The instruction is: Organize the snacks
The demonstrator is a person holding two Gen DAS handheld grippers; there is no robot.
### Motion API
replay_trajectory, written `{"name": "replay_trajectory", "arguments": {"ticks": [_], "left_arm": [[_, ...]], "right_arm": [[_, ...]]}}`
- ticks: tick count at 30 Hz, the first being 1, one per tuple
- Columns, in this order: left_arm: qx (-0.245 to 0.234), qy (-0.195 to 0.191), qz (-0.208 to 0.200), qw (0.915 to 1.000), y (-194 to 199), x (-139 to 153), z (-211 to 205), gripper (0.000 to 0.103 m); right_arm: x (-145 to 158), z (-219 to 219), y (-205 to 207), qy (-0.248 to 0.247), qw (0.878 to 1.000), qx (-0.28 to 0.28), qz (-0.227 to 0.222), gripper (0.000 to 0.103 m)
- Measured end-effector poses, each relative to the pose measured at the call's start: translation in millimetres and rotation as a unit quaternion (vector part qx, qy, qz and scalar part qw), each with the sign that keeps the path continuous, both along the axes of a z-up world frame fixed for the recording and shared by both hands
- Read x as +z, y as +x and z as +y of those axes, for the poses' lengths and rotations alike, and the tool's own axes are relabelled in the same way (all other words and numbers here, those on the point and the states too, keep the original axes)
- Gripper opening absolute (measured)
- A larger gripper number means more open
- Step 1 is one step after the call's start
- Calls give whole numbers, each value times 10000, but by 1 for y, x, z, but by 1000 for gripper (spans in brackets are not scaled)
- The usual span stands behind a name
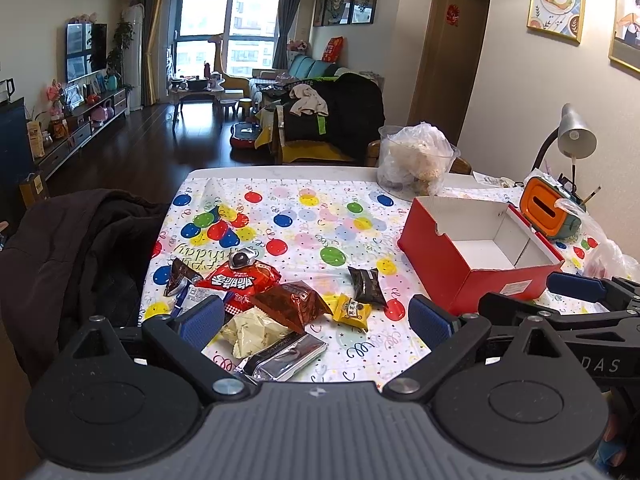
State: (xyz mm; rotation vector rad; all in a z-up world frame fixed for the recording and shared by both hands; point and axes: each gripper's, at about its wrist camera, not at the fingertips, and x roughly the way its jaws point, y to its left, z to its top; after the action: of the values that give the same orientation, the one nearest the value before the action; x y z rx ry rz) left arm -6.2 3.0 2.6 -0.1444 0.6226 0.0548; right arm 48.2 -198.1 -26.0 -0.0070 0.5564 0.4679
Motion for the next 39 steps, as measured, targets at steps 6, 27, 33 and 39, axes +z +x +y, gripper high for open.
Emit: {"name": "replay_trajectory", "arguments": {"ticks": [6,27,33,39], "left_arm": [[2,4,-30,10000,-5,0,0,99],[3,13,-35,10000,-9,3,-3,99],[-17,32,-54,10000,-9,4,-6,99],[-19,35,-68,10000,-9,4,-7,99]], "right_arm": [[0,-1,0,-6,10000,-13,-4,102],[1,-4,0,-28,10000,-35,2,101],[1,-3,0,-28,10000,-33,4,101],[1,-3,0,-37,10000,-41,-3,100]]}}
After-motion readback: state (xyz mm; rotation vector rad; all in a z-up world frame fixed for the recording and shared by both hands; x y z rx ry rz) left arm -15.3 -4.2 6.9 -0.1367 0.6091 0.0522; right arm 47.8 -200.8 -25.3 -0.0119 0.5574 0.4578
